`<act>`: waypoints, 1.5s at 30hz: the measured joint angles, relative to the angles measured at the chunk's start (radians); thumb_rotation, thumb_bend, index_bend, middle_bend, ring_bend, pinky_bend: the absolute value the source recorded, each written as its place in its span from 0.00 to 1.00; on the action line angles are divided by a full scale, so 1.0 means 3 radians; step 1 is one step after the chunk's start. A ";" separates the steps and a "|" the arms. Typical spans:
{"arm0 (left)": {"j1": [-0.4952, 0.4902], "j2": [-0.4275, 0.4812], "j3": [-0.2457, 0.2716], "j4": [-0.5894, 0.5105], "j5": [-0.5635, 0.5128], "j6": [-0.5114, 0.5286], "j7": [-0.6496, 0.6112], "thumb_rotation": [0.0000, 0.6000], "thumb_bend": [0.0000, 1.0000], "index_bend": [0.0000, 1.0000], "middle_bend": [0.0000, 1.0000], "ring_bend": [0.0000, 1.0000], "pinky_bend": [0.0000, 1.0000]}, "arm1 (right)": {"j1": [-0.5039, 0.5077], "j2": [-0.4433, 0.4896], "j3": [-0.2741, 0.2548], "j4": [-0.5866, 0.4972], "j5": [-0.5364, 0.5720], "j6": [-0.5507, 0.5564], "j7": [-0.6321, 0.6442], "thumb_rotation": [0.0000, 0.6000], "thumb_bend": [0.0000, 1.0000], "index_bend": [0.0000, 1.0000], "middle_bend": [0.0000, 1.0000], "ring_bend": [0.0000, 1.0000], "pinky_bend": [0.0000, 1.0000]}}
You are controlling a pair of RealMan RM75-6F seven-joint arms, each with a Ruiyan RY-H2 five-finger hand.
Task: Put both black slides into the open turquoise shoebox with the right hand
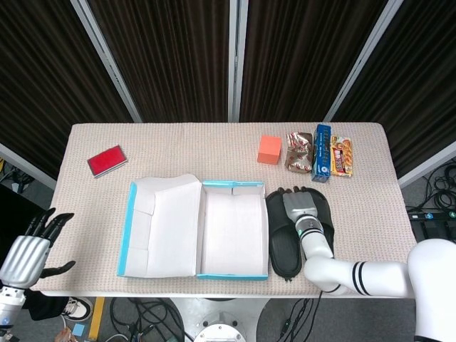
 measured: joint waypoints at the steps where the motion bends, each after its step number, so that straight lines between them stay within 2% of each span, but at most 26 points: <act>1: 0.0002 0.0004 0.0002 0.0001 -0.0001 0.0000 -0.0006 1.00 0.00 0.11 0.15 0.01 0.08 | 0.0006 -0.0008 0.0000 0.0006 0.0014 0.0000 -0.0015 1.00 0.08 0.02 0.12 0.03 0.00; 14: 0.0014 0.0039 0.0016 0.0024 -0.0008 -0.0010 -0.0089 1.00 0.00 0.11 0.15 0.01 0.08 | 0.0060 -0.0121 0.0001 0.0109 0.0130 0.0026 -0.0173 1.00 0.08 0.15 0.16 0.05 0.01; 26: 0.0033 0.0046 0.0037 0.0081 0.0013 0.0015 -0.0234 1.00 0.00 0.11 0.15 0.01 0.08 | 0.0050 -0.0210 0.0046 0.0161 0.0078 0.0118 -0.0216 1.00 0.10 0.28 0.24 0.14 0.01; 34: 0.0056 0.0073 0.0053 0.0114 0.0033 0.0047 -0.0278 1.00 0.00 0.11 0.15 0.01 0.08 | 0.0028 -0.0235 0.0082 0.0153 0.0025 0.0144 -0.0242 1.00 0.10 0.29 0.24 0.15 0.02; 41: 0.0060 0.0079 0.0065 0.0125 0.0043 0.0041 -0.0311 1.00 0.00 0.11 0.15 0.01 0.08 | 0.0001 -0.0270 0.0105 0.0172 -0.0043 0.0216 -0.0242 1.00 0.12 0.39 0.35 0.27 0.10; 45: 0.0060 0.0076 0.0068 0.0124 0.0044 0.0033 -0.0314 1.00 0.00 0.11 0.15 0.01 0.08 | -0.0032 -0.0262 0.0119 0.0166 -0.0103 0.0264 -0.0223 1.00 0.13 0.41 0.37 0.29 0.23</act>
